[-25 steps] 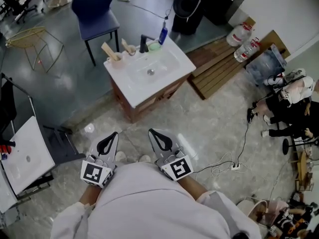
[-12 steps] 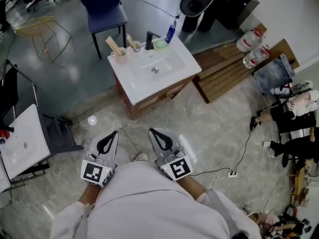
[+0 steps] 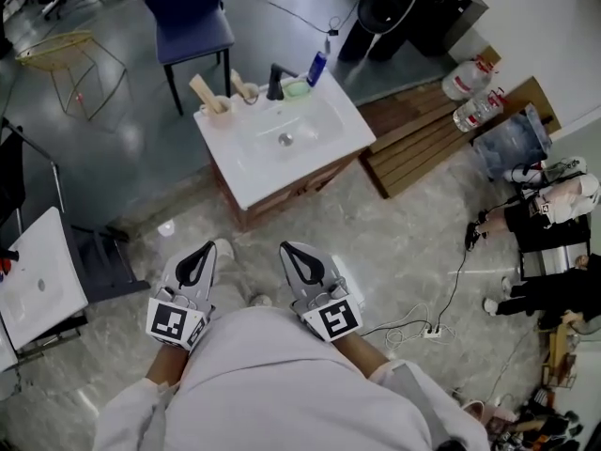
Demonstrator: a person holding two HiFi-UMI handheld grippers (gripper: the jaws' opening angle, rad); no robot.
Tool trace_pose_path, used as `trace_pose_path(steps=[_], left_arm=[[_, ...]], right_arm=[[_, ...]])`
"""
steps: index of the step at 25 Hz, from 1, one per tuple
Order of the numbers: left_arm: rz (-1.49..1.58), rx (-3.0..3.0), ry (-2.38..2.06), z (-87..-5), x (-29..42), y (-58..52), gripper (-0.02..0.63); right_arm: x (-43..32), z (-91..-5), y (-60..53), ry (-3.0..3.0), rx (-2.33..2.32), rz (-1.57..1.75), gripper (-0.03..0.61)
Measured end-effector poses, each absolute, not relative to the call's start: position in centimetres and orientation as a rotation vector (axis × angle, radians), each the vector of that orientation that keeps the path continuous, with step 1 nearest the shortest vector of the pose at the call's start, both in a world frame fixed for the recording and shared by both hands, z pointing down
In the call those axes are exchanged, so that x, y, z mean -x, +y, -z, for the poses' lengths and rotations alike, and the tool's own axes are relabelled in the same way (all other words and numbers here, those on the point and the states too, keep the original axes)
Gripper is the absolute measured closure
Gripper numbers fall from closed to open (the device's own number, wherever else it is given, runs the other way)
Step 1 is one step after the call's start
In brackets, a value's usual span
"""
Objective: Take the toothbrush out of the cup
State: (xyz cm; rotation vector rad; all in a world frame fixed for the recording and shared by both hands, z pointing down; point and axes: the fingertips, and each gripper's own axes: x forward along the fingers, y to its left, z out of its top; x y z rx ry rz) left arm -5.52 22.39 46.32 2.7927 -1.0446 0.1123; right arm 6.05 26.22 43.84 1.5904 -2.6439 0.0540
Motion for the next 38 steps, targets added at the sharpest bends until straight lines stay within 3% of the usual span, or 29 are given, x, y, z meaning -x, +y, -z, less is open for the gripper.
trace_pose_path(steps=[22,38], left_arm=[[-0.078,-2.84,-0.875,-46.2,5.6,2.4,0.611],[-0.033,-2.811,-0.947,-46.4,7.0,-3.6,0.61]], right_arm=[[-5.5,-43.8,7.3,-2.505,-1.736,-0.061,0.578],[-5.5,-45.0,0.3,-2.475,-1.698,-0.067,0.578]])
